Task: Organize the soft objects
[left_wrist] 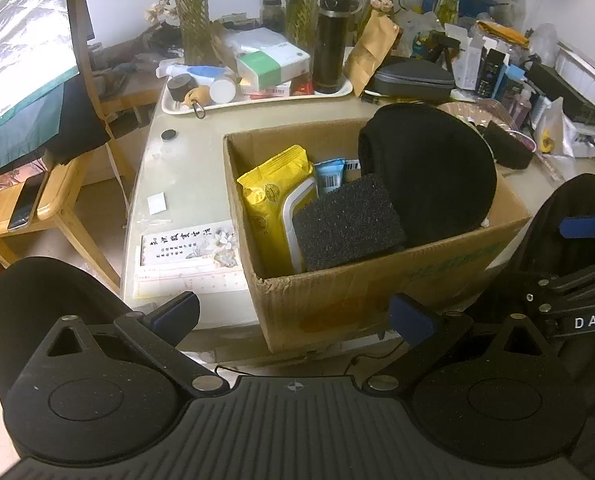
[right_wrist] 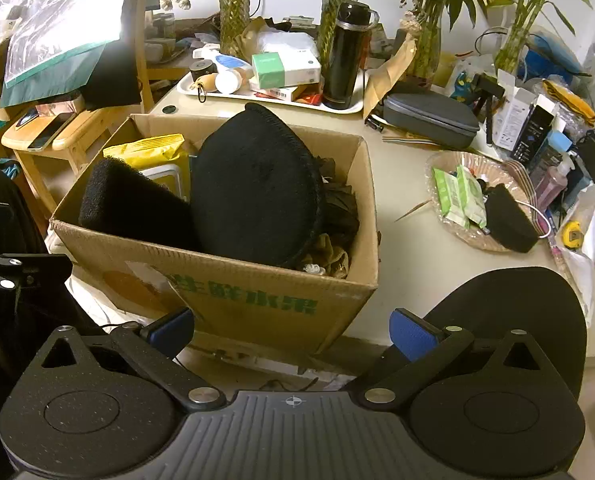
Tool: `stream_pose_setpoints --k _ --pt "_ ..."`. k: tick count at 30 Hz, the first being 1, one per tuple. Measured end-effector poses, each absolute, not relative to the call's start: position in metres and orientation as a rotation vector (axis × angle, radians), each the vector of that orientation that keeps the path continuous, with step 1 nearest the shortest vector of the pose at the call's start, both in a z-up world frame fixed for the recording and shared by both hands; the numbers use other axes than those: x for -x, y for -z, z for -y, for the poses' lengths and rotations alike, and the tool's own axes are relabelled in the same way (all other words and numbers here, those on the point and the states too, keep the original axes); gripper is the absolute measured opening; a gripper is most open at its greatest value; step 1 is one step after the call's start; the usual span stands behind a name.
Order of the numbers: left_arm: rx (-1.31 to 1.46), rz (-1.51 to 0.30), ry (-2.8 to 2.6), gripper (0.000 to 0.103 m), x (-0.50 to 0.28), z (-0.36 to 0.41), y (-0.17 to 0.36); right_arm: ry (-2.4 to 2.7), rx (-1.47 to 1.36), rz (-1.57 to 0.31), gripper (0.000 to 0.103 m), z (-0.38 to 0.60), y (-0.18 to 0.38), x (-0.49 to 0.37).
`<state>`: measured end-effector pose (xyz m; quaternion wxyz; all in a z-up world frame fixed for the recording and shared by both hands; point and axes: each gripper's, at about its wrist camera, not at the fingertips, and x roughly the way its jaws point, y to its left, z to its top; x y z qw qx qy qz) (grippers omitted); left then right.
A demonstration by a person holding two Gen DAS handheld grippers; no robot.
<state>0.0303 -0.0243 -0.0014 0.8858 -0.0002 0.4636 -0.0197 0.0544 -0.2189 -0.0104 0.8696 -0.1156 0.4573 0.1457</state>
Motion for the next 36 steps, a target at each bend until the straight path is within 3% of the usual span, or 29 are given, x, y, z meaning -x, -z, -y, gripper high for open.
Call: stream_pose_setpoints --k 36 --pt "0.01 -0.928 0.039 0.103 -0.0319 0.026 -0.0076 -0.302 0.243 -0.953 0.103 0.2176 0.0098 -0.0545"
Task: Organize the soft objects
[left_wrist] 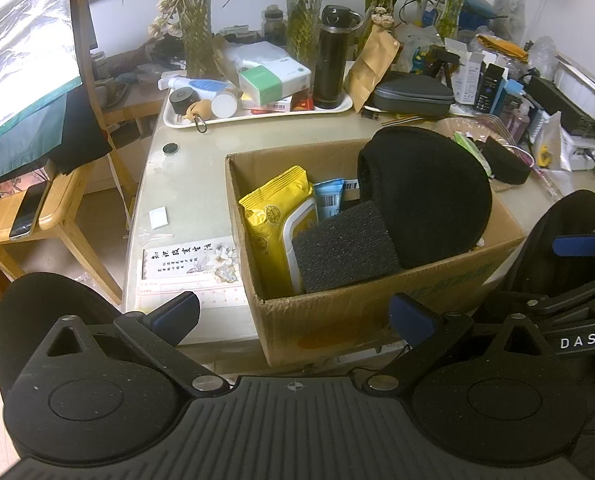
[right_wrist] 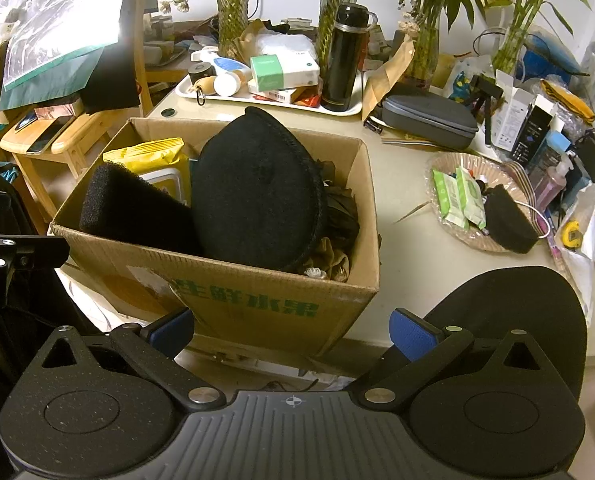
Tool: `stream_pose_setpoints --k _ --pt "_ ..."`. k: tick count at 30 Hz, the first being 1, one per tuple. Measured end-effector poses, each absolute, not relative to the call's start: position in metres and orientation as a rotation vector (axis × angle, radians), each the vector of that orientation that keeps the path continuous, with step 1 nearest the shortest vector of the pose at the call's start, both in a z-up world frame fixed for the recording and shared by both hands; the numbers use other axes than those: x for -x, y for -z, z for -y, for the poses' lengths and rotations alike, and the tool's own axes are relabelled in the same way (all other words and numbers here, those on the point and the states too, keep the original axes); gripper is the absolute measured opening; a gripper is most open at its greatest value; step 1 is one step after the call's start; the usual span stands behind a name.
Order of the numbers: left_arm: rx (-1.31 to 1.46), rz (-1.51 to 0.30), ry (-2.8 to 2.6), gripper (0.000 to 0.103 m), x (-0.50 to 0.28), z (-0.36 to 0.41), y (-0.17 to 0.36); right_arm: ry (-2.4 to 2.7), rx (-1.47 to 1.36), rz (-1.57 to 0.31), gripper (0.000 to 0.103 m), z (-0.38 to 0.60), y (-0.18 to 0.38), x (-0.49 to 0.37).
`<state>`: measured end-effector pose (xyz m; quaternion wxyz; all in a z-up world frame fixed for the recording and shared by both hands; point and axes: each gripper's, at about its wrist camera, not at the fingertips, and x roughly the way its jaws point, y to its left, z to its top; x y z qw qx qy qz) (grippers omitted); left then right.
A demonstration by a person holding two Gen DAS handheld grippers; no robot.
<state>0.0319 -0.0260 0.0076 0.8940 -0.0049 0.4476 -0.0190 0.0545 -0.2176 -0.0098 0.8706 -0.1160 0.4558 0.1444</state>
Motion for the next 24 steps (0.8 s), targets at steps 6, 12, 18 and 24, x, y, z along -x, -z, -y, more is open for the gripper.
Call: stream_pose_setpoints --k 6,12,18,24 --pt "0.01 -0.929 0.039 0.103 -0.0321 0.0258 -0.0077 -0.302 0.24 -0.954 0.103 0.217 0.0102 -0.0543" --pt "0.011 -0.929 0.039 0.103 -0.0322 0.0256 -0.0078 -0.302 0.238 -0.955 0.103 0.2157 0.0109 -0.0531" --pt "0.011 -0.931 0.038 0.103 -0.0318 0.026 -0.0064 -0.303 0.238 -0.955 0.103 0.2158 0.0107 -0.0533" --pt "0.011 -0.931 0.038 0.103 -0.0311 0.0269 -0.0057 -0.303 0.236 -0.956 0.103 0.2153 0.0108 -0.0531"
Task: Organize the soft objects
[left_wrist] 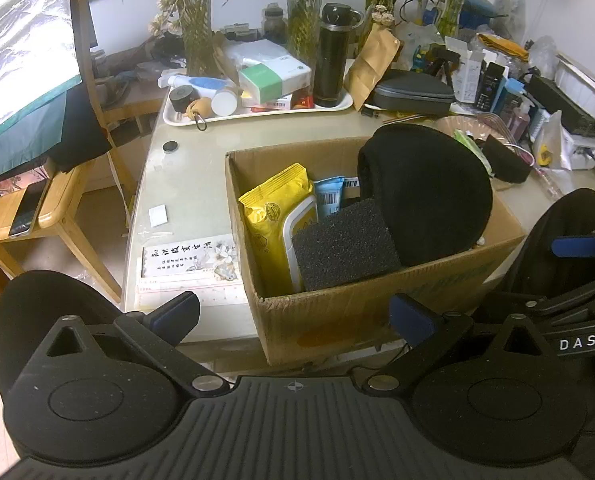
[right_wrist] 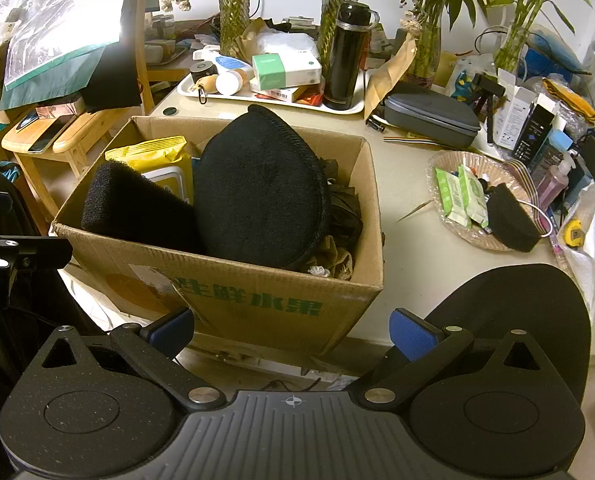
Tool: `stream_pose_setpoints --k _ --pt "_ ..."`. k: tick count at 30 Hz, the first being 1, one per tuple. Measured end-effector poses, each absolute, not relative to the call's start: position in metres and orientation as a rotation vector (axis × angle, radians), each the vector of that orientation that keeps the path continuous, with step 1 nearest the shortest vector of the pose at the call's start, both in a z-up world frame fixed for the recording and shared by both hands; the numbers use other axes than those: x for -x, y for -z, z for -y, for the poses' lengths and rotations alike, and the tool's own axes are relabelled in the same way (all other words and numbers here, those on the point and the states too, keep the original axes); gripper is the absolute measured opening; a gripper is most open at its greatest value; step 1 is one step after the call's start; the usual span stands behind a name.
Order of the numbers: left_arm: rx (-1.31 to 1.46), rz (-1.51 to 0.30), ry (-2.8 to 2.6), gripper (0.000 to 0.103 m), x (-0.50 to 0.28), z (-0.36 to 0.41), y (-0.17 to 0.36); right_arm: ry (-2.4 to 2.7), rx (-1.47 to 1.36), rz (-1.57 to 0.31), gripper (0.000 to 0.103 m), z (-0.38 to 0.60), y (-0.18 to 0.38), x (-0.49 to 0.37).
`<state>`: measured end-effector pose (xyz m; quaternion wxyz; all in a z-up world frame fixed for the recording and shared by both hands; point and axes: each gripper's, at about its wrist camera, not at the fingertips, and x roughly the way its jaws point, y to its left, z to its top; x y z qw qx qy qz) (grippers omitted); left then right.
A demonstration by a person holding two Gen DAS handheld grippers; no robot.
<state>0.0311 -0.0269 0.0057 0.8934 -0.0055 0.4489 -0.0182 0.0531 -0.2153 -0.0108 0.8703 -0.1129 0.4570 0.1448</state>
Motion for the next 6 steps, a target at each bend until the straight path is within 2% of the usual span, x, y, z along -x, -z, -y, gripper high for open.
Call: stream_pose_setpoints --k 6 --pt "0.027 -0.923 0.04 0.103 -0.0303 0.0239 -0.0063 -0.303 0.237 -0.956 0.103 0.2154 0.0107 -0.0533"
